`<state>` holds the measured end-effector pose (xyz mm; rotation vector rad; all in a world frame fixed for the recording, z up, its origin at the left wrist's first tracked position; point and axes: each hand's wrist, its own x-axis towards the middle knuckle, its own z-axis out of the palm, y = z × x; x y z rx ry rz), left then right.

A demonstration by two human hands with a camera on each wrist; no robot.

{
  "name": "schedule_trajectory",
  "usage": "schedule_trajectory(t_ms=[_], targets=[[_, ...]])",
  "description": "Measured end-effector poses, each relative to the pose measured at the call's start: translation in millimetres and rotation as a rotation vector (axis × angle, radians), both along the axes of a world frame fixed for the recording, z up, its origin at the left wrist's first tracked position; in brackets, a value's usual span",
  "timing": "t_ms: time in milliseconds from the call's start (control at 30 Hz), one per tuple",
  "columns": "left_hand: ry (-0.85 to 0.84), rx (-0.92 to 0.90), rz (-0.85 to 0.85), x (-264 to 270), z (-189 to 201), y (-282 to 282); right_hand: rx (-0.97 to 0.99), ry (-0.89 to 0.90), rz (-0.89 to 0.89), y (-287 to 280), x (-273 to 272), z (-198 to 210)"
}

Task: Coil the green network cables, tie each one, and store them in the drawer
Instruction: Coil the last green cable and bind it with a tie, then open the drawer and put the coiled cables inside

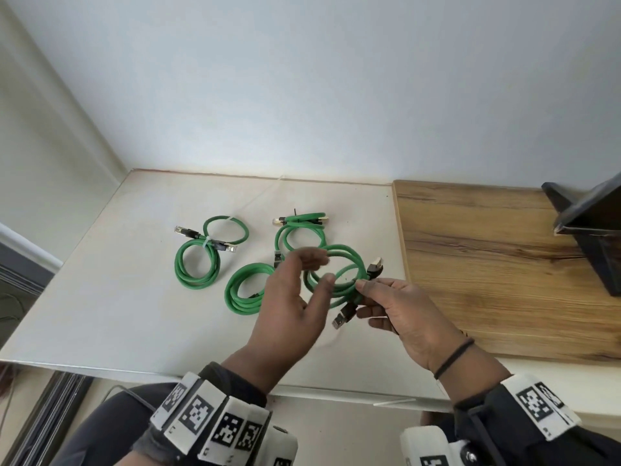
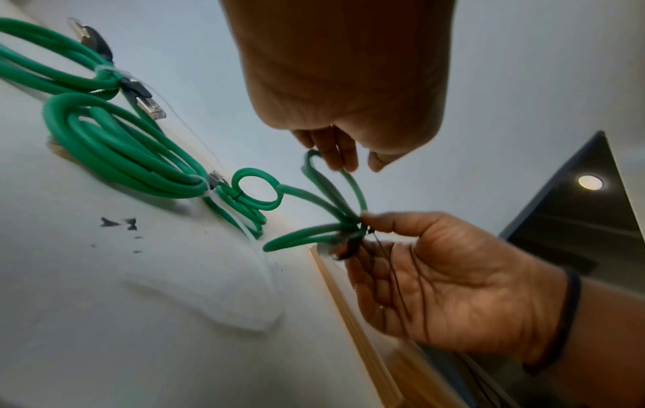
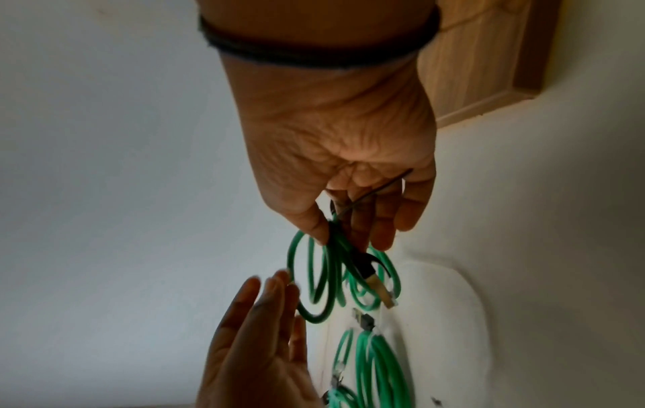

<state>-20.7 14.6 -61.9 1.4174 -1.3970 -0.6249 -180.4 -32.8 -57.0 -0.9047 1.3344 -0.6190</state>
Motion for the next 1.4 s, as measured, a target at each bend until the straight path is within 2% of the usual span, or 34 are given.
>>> schedule_trajectory(t_ms=[133,267,367,433,533,633,733,833,900,1033,1200,1300,1400], targets=[[-0.088,0.111,0.091,4.6,-8.1,-4.2,0.049,0.046,0.0,-1.6,-4.6,-14.9],[-0.162,0.24,0.051,5.9,-18.5,-5.9,0.143,0.102,-0.068,-5.7,-11.8,-29.8],[-0.195,0.285,-0.018,5.6,-22.4,-4.9,0.14,0.16,-0.084,-7.7,-14.3,-35.9],[-0.209,0.272,-0.087,3.9,-23.6,-3.8,0.1,0.21,-0.082,-7.9,-13.1,-38.4],[-0.325,0.27,-0.191,1.7,-25.2,-2.0,0.057,0.247,-0.106,-6.9,-9.9,-39.5],[-0.523,0.397,-0.265,-0.1,-24.9,0.2,0.043,0.236,-0.152,-5.6,-10.6,-39.9],[-0.703,0.527,-0.31,-0.4,-25.6,0.7,-0.078,0.373,-0.131,-4.0,-12.9,-41.1],[-0.65,0.556,-0.369,-2.1,-24.4,1.0,-0.183,0.477,-0.135,-2.9,-11.3,-41.2],[-0.62,0.569,-0.359,-0.7,-24.6,0.1,-0.176,0.504,-0.138,-4.1,-9.9,-41.7],[-0.727,0.669,-0.229,12.6,-24.7,-3.6,-0.229,0.621,-0.04,-4.1,-7.6,-50.7],[-0.829,0.721,-0.266,9.8,-26.4,-0.1,-0.408,0.654,-0.057,-3.2,-5.7,-52.7],[-0.776,0.695,-0.2,11.8,-26.8,-3.0,-0.637,0.797,0.084,-1.2,-4.2,-49.3],[-0.677,0.646,-0.136,11.0,-24.9,-6.0,-0.542,0.936,0.422,1.4,-2.7,-51.4]])
